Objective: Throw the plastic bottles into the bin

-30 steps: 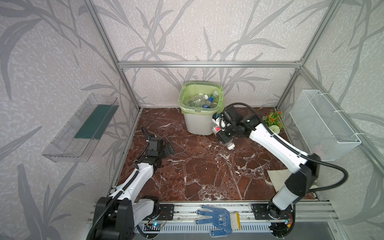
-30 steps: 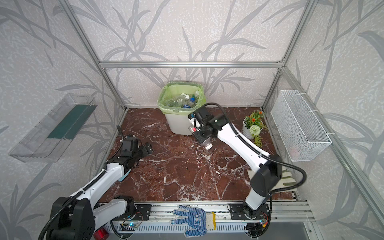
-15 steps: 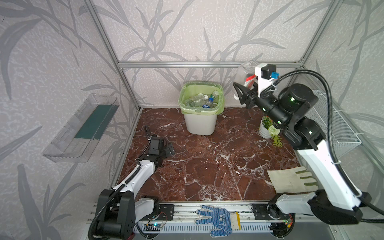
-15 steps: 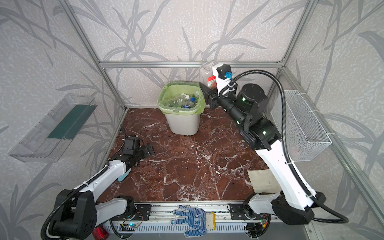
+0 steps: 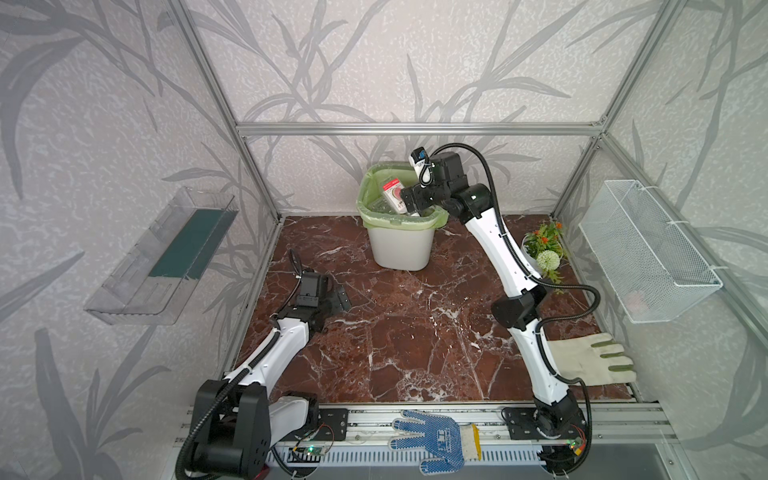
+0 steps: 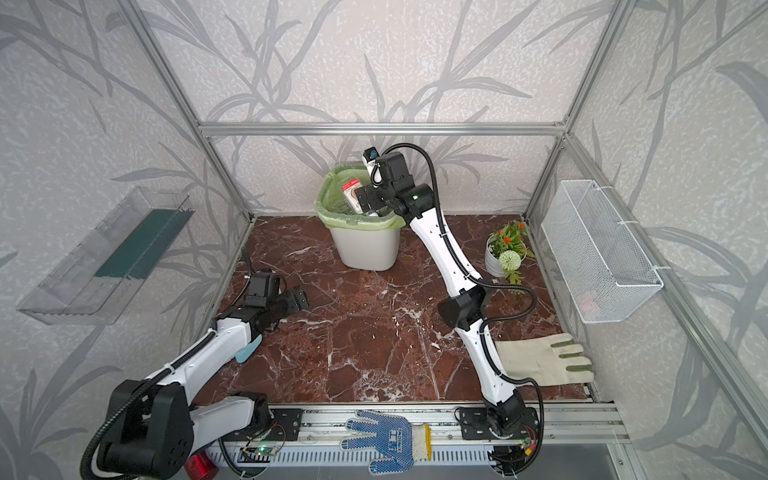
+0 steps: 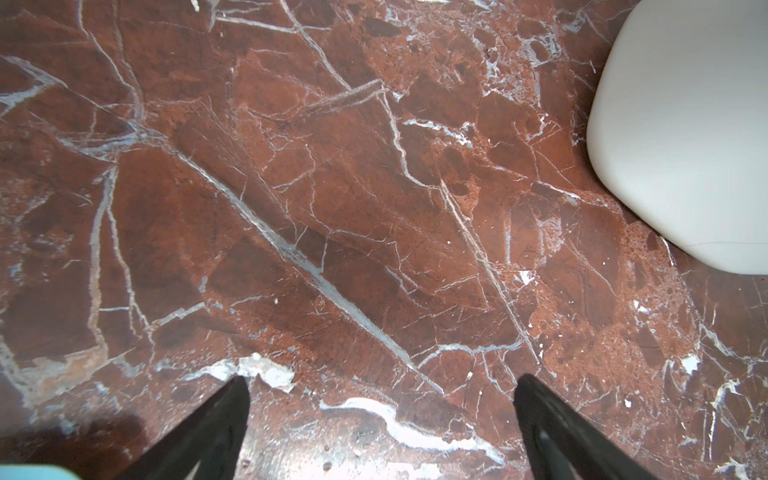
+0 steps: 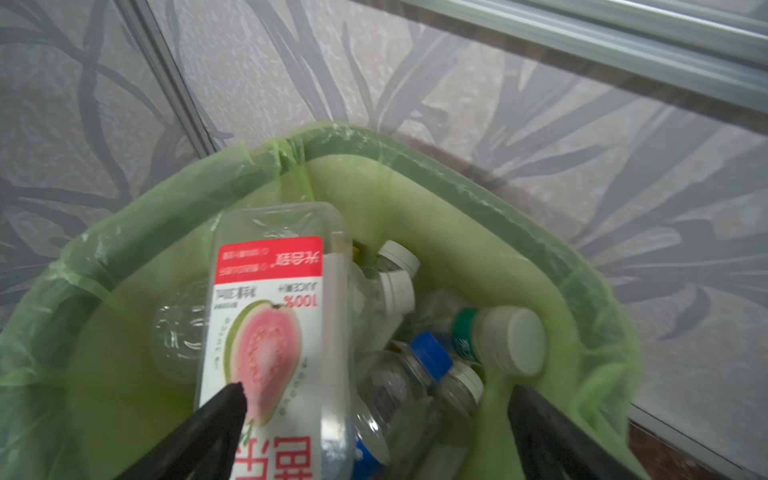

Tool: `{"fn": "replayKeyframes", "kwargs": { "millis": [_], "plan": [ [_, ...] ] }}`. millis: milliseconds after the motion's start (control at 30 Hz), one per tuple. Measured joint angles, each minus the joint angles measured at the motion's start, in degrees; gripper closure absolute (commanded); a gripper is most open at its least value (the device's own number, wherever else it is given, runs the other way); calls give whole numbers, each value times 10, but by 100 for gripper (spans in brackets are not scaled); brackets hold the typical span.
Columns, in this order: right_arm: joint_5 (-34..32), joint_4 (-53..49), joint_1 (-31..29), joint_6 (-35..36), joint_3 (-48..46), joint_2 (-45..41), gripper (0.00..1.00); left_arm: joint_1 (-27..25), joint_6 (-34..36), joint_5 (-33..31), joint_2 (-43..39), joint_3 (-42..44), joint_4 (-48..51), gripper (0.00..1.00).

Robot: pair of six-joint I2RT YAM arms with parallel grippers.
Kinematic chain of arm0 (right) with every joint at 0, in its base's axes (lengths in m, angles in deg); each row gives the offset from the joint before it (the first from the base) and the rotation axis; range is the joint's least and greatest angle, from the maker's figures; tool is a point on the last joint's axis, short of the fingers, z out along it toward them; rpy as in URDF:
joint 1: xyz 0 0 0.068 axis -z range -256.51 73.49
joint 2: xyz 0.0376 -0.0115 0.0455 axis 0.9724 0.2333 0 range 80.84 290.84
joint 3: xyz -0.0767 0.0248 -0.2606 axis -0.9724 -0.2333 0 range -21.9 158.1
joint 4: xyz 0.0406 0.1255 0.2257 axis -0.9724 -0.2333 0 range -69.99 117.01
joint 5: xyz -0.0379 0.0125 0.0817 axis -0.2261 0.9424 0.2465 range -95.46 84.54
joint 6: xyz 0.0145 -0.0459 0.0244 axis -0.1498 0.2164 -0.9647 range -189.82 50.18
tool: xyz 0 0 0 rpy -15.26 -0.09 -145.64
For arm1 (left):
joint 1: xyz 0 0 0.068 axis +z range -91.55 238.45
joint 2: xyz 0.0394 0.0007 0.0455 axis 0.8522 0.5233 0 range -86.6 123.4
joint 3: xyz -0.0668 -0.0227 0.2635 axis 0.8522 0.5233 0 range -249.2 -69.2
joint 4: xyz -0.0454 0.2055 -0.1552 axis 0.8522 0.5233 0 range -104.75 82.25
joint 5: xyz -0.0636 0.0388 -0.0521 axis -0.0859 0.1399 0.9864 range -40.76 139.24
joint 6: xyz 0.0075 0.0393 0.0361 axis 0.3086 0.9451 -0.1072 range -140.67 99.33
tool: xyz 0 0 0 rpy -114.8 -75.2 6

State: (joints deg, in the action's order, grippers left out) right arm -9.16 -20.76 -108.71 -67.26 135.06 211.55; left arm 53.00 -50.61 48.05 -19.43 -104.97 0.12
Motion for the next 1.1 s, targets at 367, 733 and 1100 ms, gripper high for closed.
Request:
{"fn": "replayKeyframes", "kwargs": {
  "millis": [367,733,1100],
  "plan": [
    [-29,244,14,0,-373,-423,1,0,0,0,-15,-1,3,1],
    [5,337,140,-13,-862,-550,1,0,-6,-20,-24,-1,-7,1],
    [32,633,276,-6,-1335,-676,1,0,4,-91,-65,11,-42,1]
  ]
}}
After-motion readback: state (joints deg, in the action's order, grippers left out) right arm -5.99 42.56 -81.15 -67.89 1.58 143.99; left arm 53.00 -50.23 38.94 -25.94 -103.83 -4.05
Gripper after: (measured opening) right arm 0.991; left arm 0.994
